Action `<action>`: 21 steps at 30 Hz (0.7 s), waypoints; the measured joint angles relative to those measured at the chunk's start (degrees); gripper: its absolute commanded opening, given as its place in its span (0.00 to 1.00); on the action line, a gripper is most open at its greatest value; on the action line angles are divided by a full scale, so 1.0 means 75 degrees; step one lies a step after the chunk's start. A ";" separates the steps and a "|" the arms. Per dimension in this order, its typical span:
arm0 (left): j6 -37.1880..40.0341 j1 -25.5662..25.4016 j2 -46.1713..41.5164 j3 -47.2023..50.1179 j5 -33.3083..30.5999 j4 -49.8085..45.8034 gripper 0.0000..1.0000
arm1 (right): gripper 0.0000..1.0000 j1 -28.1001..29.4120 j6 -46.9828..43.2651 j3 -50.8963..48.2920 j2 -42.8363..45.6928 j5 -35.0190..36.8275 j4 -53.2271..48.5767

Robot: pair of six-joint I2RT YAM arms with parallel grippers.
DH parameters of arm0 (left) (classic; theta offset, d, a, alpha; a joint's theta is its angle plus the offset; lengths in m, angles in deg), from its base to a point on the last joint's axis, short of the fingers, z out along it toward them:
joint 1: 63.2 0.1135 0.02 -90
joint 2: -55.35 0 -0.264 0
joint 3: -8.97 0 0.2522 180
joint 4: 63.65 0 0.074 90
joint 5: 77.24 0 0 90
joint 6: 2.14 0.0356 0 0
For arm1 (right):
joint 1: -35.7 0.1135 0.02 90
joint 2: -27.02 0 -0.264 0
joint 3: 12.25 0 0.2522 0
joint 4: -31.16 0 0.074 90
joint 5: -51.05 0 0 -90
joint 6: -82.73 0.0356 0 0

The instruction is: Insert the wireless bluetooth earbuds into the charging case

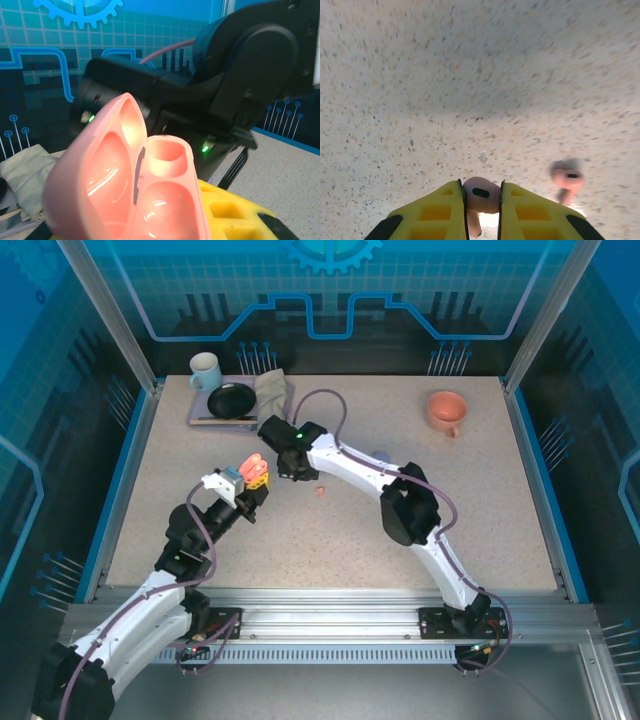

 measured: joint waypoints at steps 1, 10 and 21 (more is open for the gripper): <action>0.0000 0.0000 0.0076 -0.0052 0.0015 -0.0017 0.00 | 0.17 -0.0073 -0.0038 -0.0213 0.0198 0.0035 0.0064; -0.0012 -0.0006 0.1166 -0.0539 0.0402 0.0003 0.00 | 0.17 -0.0871 -0.0507 -0.2498 0.1751 0.0530 0.1049; -0.0017 -0.0490 0.2978 -0.1250 0.0597 0.0571 0.00 | 0.16 -0.1189 -0.2247 -0.4771 0.4532 0.1230 0.3599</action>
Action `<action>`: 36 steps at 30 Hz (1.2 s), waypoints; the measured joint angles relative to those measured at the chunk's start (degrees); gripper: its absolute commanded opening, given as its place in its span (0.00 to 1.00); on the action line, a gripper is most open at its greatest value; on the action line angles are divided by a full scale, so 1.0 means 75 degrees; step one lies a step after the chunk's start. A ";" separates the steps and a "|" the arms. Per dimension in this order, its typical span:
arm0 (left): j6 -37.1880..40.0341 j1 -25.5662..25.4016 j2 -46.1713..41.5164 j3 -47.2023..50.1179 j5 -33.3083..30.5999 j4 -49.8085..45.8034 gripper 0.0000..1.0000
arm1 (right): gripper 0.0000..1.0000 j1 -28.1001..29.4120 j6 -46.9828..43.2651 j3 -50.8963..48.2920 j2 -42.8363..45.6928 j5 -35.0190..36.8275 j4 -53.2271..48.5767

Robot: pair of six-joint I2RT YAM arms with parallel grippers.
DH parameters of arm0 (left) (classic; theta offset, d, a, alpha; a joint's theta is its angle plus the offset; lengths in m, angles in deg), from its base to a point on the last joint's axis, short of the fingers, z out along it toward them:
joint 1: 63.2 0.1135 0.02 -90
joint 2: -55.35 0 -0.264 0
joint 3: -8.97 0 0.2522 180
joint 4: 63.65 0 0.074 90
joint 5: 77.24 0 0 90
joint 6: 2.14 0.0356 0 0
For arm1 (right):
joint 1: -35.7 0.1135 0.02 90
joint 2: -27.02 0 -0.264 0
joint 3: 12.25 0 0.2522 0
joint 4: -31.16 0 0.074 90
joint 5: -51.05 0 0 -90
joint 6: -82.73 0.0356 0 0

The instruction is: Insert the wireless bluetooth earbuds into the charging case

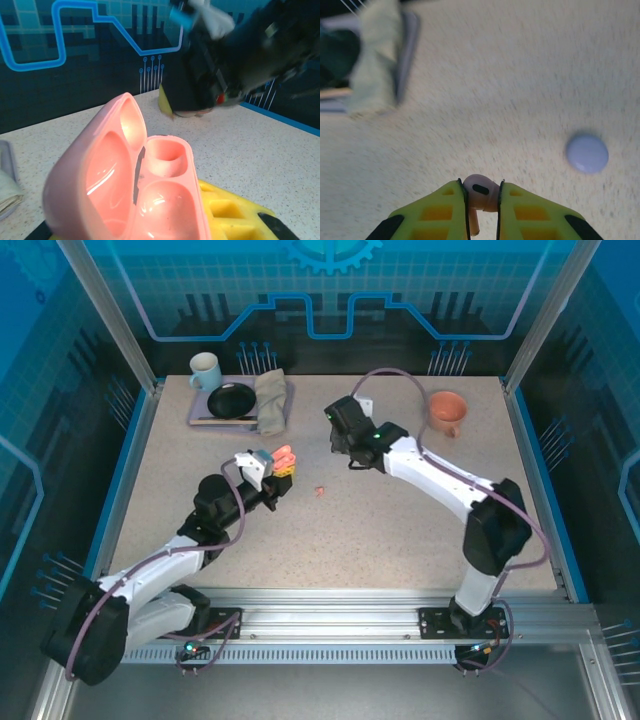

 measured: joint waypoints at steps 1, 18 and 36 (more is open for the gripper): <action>0.0000 -0.0038 0.0160 -0.0076 0.0009 0.0076 0.00 | 0.16 -0.0003 -0.0204 -0.0160 0.0277 0.0026 0.0338; 0.0052 -0.0560 0.2413 -0.2130 0.0082 0.0670 0.00 | 0.14 -0.0090 -0.1658 -0.2722 0.2652 -0.1842 0.4584; 0.0044 -0.0863 0.3421 -0.3334 -0.0181 0.0472 0.00 | 0.12 -0.0166 -0.1527 -0.3483 0.2993 -0.2987 0.5799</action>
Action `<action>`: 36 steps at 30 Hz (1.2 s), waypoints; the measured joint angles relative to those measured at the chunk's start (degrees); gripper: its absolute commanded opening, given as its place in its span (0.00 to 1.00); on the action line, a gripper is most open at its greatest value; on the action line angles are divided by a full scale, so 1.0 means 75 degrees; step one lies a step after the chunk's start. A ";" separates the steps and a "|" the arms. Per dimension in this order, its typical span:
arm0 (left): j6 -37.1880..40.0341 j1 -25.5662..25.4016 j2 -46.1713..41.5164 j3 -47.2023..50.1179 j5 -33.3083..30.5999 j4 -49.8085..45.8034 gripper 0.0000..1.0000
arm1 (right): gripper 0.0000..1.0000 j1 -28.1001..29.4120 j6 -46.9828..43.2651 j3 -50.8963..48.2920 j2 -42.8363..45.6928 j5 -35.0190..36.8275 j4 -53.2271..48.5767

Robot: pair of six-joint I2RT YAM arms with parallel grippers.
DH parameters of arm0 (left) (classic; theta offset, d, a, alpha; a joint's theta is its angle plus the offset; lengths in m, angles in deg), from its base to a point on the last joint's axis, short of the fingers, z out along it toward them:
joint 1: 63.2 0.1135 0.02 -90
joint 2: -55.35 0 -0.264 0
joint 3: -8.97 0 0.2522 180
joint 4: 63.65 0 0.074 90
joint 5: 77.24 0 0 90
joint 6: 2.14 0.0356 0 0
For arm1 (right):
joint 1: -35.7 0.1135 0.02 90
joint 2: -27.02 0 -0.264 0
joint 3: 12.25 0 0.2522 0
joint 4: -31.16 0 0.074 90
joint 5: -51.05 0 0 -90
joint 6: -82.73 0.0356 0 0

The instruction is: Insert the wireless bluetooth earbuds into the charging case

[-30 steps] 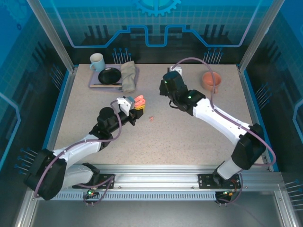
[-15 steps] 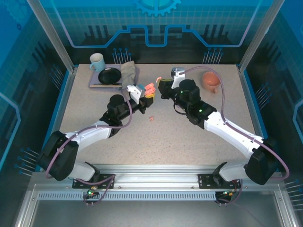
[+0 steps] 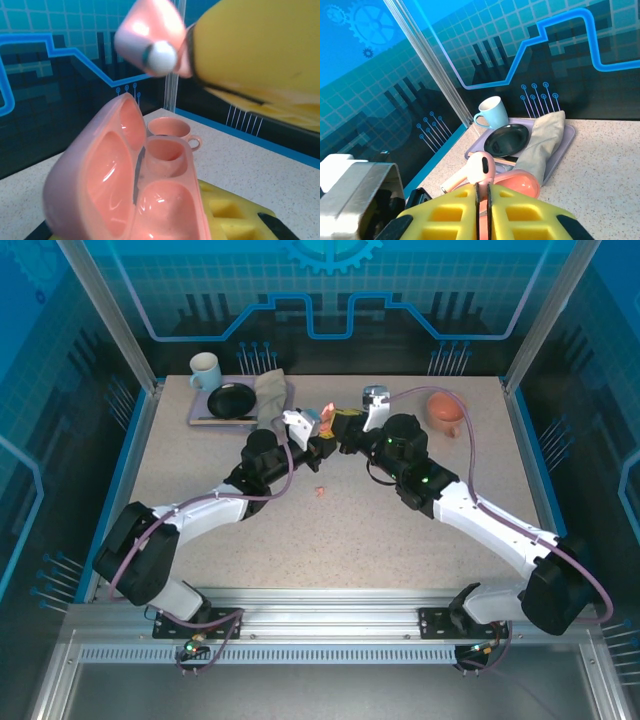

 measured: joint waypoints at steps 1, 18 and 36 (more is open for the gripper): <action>0.0000 0.0000 0.0029 0.0000 -0.0012 -0.0017 0.00 | 0.11 -0.0003 -0.0006 -0.0038 0.0023 0.0000 -0.0006; -0.0055 0.0000 0.0041 -0.0157 0.0041 -0.0262 0.00 | 0.05 -0.0073 -0.0210 -0.0402 0.0303 -0.0254 -0.0431; -0.0055 0.0006 0.0041 -0.0157 0.0350 -0.0466 0.00 | 0.03 -0.0085 -0.0513 -0.0431 0.0079 -0.0370 -0.0501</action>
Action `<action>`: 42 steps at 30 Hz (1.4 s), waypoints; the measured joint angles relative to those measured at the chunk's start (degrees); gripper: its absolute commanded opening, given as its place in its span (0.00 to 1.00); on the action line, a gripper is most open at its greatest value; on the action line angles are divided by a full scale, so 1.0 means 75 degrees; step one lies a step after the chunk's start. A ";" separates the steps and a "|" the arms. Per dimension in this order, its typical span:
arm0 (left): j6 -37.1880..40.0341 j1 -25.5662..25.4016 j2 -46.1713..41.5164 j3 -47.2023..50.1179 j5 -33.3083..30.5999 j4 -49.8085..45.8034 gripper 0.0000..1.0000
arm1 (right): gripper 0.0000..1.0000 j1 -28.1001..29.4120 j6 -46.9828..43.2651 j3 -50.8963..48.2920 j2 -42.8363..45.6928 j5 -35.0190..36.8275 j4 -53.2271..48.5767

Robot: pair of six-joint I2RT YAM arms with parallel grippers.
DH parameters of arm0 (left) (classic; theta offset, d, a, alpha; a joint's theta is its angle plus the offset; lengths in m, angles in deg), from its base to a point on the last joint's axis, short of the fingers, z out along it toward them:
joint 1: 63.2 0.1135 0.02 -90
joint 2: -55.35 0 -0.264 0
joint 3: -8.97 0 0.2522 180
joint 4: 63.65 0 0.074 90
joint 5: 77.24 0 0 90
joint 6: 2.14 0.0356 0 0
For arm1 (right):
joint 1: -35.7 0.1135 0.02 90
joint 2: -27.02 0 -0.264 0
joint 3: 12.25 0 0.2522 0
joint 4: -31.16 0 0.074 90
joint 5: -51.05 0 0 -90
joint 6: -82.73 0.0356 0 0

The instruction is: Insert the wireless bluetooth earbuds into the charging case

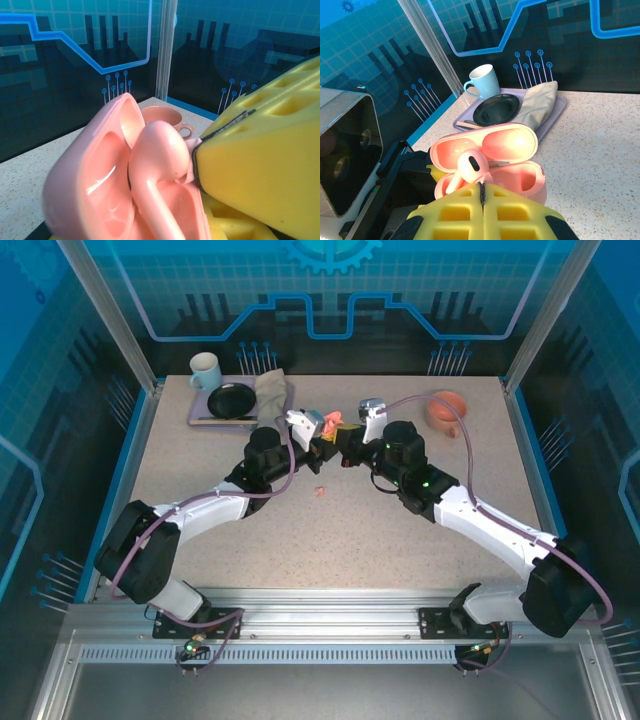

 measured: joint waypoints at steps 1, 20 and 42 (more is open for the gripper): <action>0.0000 0.0000 0.0000 0.0000 0.0009 -0.0006 0.00 | 0.03 0.0000 -0.0061 0.0003 0.0000 -0.0026 -0.0012; 0.0015 0.0000 -0.0003 0.0000 0.0119 -0.0224 0.00 | 0.02 0.0472 -0.1970 0.0367 -0.0003 0.0443 -0.0621; 0.0020 0.0000 -0.0003 0.0000 0.0198 -0.0251 0.00 | 0.24 0.0224 -0.1941 0.0367 0.0015 0.0682 -0.0746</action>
